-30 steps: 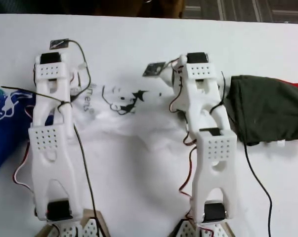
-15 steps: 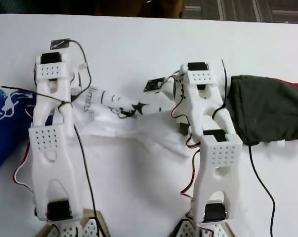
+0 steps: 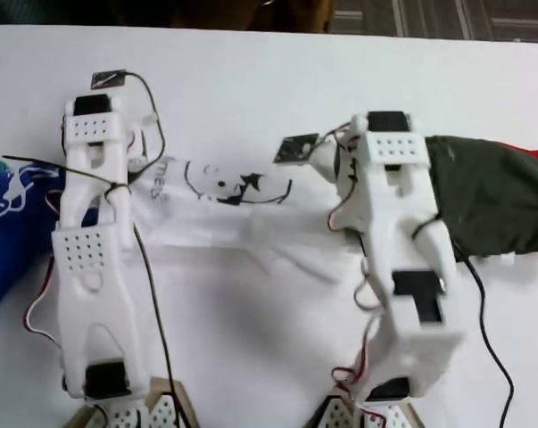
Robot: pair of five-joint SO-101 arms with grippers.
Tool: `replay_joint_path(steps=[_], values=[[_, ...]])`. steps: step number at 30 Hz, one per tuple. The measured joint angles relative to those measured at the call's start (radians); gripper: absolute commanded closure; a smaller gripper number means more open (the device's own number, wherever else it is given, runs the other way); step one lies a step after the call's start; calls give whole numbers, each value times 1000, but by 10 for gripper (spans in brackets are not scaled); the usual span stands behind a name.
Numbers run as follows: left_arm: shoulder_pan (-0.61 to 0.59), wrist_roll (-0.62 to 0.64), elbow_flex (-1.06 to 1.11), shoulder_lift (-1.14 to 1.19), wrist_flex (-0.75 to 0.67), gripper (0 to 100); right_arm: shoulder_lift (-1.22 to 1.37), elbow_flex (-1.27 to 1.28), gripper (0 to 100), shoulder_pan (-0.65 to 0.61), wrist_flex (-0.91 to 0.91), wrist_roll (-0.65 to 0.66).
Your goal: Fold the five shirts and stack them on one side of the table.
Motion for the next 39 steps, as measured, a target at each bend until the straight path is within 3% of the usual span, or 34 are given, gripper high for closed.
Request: replay_joint_path(steps=[4, 11, 14, 19, 24, 33, 35, 37, 39], values=[[0, 0, 0, 0, 0, 970, -183, 28, 765, 8, 0, 2], [0, 0, 0, 0, 0, 970, -189, -38, 787, 21, -32, 2], [0, 0, 0, 0, 0, 970, -71, -138, 798, 40, -109, -23], [0, 0, 0, 0, 0, 971, 236, -364, 796, 48, -170, -270], [0, 0, 0, 0, 0, 972, 546, -640, 796, -11, -66, -433], [0, 0, 0, 0, 0, 972, 848, -904, 800, -51, 0, -476], [0, 0, 0, 0, 0, 972, 868, -921, 858, -52, 2, -476], [0, 0, 0, 0, 0, 972, 876, -934, 994, -43, 3, -476], [2, -2, 0, 0, 0, 973, 878, -942, 956, -26, -8, -476]])
